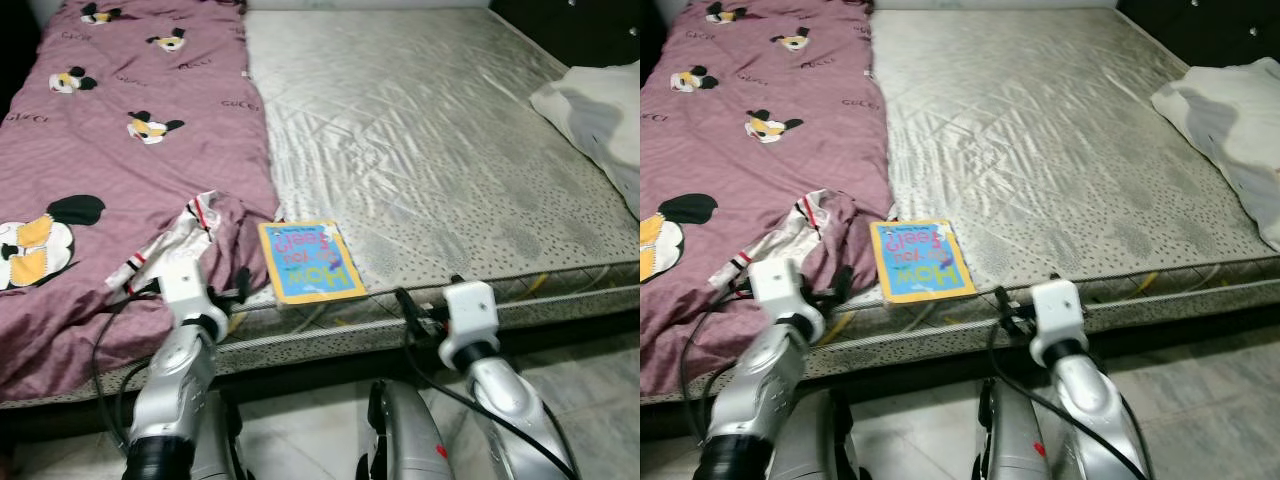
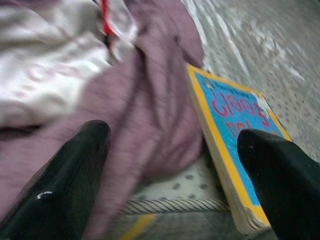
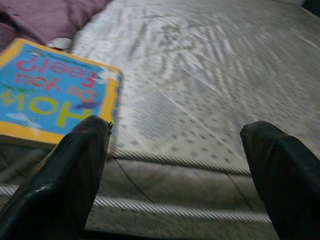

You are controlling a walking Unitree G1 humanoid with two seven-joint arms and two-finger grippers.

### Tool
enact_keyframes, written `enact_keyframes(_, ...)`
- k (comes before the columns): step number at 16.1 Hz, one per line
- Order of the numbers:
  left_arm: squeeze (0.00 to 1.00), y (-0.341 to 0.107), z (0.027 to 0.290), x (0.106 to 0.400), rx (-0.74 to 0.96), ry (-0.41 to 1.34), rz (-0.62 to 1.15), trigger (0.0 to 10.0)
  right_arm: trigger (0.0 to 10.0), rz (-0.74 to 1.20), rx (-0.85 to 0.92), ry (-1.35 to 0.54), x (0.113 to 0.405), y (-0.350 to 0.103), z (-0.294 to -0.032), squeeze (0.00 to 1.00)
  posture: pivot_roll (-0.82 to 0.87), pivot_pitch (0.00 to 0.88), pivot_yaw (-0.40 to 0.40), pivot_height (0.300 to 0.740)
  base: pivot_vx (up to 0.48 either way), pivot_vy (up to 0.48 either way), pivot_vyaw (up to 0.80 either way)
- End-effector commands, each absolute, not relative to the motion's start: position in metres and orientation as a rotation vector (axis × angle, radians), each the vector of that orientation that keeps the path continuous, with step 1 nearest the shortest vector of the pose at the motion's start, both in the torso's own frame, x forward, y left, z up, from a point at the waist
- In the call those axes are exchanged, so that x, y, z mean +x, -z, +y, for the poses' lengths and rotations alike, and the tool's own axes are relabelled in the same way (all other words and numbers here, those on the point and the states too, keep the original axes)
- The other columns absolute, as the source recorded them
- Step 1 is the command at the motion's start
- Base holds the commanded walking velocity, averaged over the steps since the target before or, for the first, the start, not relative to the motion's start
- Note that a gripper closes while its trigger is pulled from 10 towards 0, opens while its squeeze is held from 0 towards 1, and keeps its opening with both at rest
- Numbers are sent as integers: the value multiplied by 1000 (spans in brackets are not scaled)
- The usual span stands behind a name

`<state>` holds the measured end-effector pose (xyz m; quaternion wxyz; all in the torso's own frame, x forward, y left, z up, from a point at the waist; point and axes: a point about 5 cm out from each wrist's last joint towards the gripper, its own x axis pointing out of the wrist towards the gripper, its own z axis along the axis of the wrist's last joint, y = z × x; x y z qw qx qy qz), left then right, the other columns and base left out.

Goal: Clean up the room

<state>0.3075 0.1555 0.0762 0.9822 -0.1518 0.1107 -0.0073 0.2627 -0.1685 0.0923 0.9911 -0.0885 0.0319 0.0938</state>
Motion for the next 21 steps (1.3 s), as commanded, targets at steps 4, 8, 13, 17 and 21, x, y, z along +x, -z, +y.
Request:
enact_keyframes(4,0,-72,138,315,-341,72,258,10000,10000,69,-176,-179,256,-98,-170,0,-105,179,-26,552,0,0,0)
enact_keyframes(8,0,-53,131,317,-448,57,323,10000,10000,79,-184,-177,249,-106,-175,0,-145,197,-31,552,0,0,0)
enact_keyframes(13,0,-52,144,324,-471,27,307,10000,10000,81,-160,-161,240,-112,-184,0,-166,213,-35,543,0,0,0)
enact_keyframes(17,0,-63,151,337,-471,19,270,10000,10000,100,-170,-176,237,-111,-179,0,-166,221,-38,524,0,0,0)
enact_keyframes(21,0,-61,143,345,-466,91,346,10000,10000,108,-184,-160,233,-112,-185,0,-186,229,-38,524,0,0,0)
